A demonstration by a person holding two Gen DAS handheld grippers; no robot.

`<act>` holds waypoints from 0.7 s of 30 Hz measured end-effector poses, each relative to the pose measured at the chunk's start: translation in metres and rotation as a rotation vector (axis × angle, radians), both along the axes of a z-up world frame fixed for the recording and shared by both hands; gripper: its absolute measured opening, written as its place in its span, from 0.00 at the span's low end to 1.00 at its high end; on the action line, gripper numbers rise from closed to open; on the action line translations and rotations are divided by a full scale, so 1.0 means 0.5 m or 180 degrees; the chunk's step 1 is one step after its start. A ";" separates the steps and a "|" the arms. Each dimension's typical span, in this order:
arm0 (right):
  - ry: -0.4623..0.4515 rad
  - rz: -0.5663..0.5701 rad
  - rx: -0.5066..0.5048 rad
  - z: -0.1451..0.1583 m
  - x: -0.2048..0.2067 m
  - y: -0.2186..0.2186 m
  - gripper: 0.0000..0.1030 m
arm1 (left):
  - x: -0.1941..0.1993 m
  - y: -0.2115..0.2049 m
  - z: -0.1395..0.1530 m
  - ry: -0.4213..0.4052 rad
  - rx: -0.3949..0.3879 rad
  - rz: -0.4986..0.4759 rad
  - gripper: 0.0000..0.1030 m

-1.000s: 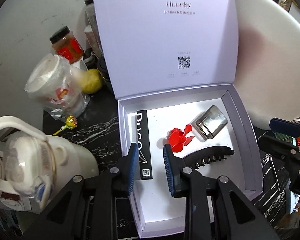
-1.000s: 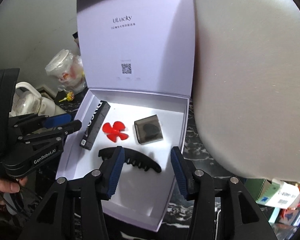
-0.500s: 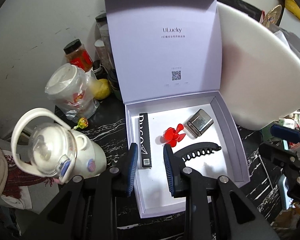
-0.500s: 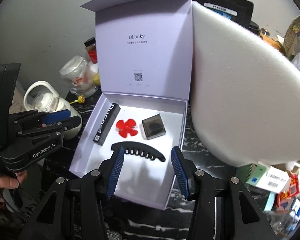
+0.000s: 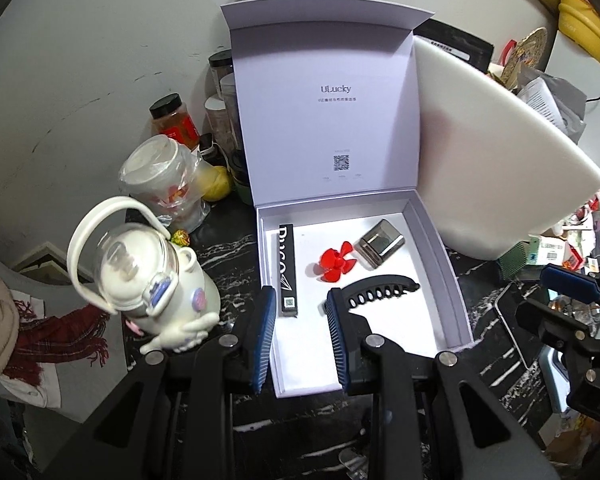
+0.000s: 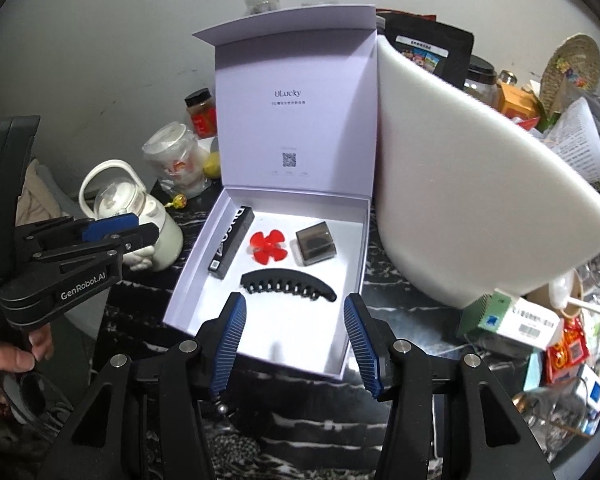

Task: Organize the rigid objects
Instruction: 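Release the black card in the box and withdraw both open grippers, then move both open grippers toward the clear plastic piece and checked scrunchie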

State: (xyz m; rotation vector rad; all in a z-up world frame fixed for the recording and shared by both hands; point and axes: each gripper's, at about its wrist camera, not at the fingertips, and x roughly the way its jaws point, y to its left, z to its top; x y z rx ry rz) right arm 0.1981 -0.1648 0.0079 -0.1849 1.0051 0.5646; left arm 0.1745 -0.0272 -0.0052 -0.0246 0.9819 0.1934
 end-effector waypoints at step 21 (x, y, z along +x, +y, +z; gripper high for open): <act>-0.0146 -0.0088 -0.0007 0.029 -0.141 -0.042 0.57 | -0.135 -0.052 -0.001 -0.0006 -0.0094 -0.0217 1.00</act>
